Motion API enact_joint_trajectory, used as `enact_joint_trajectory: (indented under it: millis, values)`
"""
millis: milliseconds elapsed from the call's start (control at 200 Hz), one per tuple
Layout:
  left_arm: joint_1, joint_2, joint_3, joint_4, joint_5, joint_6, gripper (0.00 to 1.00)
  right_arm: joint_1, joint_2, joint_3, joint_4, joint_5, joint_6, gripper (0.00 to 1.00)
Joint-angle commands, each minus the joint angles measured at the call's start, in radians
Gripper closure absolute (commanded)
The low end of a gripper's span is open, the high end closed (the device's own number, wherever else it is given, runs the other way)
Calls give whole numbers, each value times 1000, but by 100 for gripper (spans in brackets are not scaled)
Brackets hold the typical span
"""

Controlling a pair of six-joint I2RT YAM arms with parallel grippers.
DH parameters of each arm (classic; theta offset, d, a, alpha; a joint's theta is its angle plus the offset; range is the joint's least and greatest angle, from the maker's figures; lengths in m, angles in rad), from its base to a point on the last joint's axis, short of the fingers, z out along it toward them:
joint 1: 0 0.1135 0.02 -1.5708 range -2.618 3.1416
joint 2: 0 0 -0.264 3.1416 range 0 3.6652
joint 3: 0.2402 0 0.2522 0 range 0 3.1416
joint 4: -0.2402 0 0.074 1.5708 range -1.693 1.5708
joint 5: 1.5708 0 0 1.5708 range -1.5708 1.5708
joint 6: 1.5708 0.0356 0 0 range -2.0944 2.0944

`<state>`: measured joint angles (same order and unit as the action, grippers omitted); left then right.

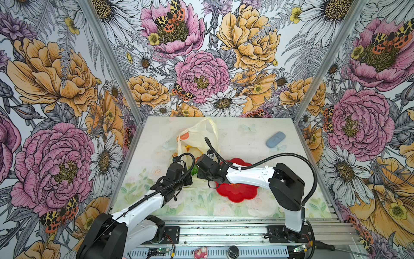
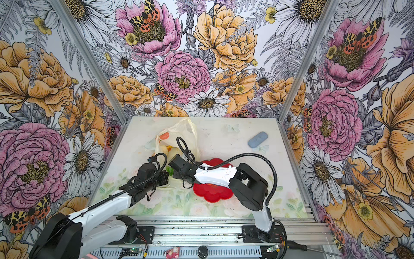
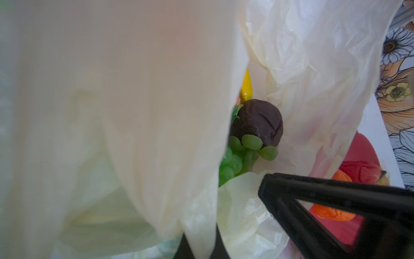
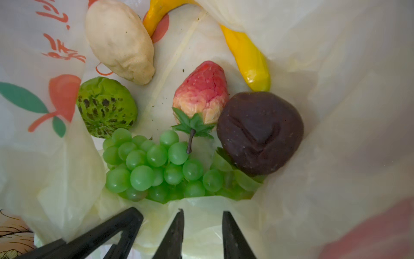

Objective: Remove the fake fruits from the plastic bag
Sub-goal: 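Move the right gripper into the bag and close on the dark plum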

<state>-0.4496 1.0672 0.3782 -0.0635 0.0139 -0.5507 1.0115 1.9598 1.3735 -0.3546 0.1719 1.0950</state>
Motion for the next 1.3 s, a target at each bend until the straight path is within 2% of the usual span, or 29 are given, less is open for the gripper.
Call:
enact_joint_trajectory:
  millis: [0,370,886,1296]
  values:
    - [-9,9,6,30,28,-8,100,-2,32,36,24,18,22,70]
    - [-12,2,5,30,25,-8,100,-19,76,39,24,79,36,73]
    - [-17,5,7,31,21,-4,100,-51,130,81,25,94,38,71]
    - [-20,7,10,35,22,2,100,-67,105,73,23,147,14,86]
